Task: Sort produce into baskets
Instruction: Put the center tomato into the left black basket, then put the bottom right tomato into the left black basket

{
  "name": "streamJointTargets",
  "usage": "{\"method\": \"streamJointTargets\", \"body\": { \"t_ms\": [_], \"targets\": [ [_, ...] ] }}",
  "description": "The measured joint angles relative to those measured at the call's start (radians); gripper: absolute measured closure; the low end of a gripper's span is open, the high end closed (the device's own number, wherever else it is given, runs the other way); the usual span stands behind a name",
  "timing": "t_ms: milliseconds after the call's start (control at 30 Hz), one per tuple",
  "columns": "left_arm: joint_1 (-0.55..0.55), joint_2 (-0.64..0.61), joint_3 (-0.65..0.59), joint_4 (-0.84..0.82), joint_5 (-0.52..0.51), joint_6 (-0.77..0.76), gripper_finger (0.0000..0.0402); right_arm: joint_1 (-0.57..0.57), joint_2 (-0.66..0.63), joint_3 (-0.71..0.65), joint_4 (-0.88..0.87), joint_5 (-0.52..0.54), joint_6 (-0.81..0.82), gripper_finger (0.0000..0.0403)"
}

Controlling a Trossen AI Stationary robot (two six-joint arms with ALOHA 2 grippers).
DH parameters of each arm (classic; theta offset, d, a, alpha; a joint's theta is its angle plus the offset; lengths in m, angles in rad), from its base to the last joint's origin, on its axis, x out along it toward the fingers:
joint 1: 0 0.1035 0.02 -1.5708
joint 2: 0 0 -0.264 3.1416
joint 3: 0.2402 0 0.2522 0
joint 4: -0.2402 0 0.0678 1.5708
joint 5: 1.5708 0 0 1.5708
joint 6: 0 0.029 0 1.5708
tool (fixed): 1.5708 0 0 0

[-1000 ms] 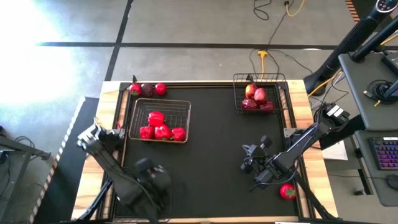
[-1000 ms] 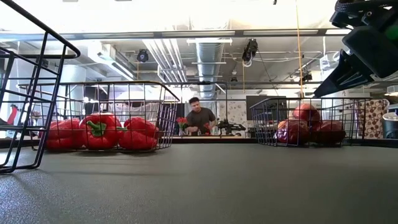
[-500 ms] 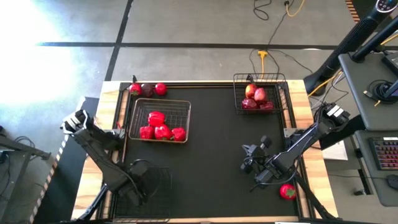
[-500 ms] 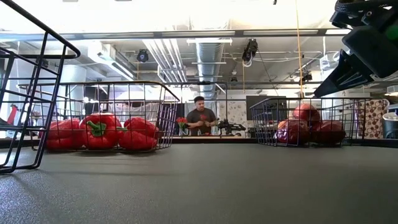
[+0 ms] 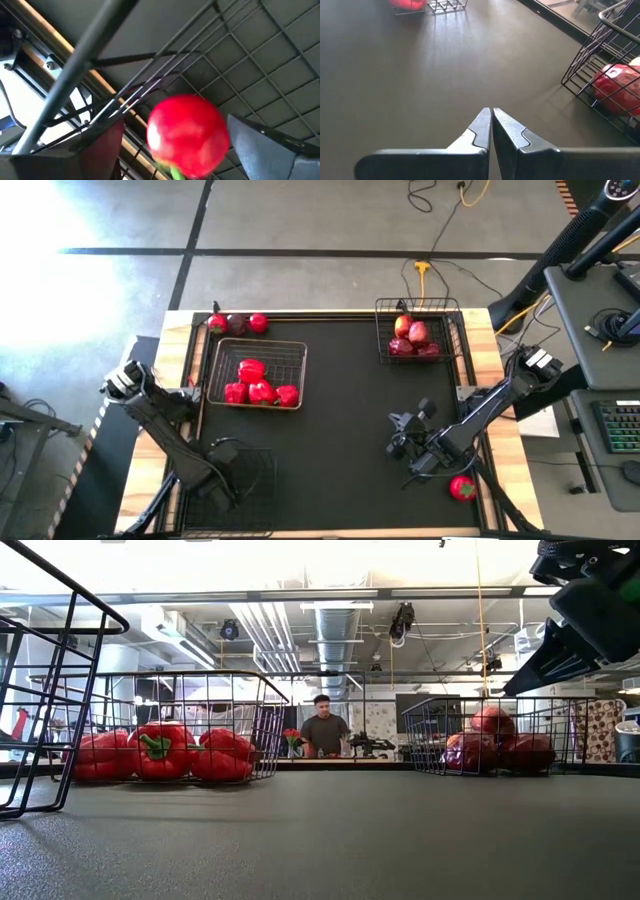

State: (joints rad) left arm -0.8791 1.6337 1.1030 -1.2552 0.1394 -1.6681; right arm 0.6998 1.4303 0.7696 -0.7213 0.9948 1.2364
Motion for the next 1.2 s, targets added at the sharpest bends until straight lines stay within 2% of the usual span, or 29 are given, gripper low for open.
{"method": "streamJointTargets", "body": {
  "t_ms": [133, 233, 333, 500, 667, 767, 900, 1033, 1200],
  "targets": [
    [0.0, 0.0, 0.017, -0.04, -0.004, 0.016, 0.0062, 0.0, 0.0, 0.0, 0.002, 0.0, -0.016, 0.0394],
    [0.028, 0.0, 0.073, -0.095, -0.032, 0.004, 0.0061, 0.0, 0.0, 0.0, 0.002, 0.0, -0.017, 0.0394],
    [0.088, 0.0, 0.184, -0.094, -0.124, 0.017, 0.0061, 0.0, 0.0, 0.0, 0.005, 0.001, -0.017, 0.0394],
    [0.139, 0.0, 0.41, -0.088, -0.456, 0.172, 0.0061, 0.0, 0.0, 0.0, 0.016, 0.002, -0.018, 0.0394],
    [0.127, 0.0, 0.53, -0.051, -0.953, 0.339, 0.0061, 0.0, 0.0, 0.0, 0.035, 0.002, -0.044, 0.0394],
    [0.125, 0.0, 0.527, 0.022, -1.167, 0.465, 0.0061, 0.0, 0.0, 0.0, 0.044, 0.0, -0.044, 0.0394],
    [0.148, 0.001, 0.47, 0.155, -1.316, 0.609, 0.0061, 0.016, 0.0, 0.0, 0.049, -0.033, -0.063, 0.0394],
    [0.172, 0.002, 0.374, 0.352, -1.389, 0.799, 0.0061, 0.051, 0.0, 0.0, 0.052, -0.039, -0.039, 0.0394],
    [0.23, 0.002, 0.224, 0.628, -1.413, 0.979, 0.0061, 0.101, 0.0, 0.0, 0.099, -0.024, 0.02, 0.0394]
  ]
}}
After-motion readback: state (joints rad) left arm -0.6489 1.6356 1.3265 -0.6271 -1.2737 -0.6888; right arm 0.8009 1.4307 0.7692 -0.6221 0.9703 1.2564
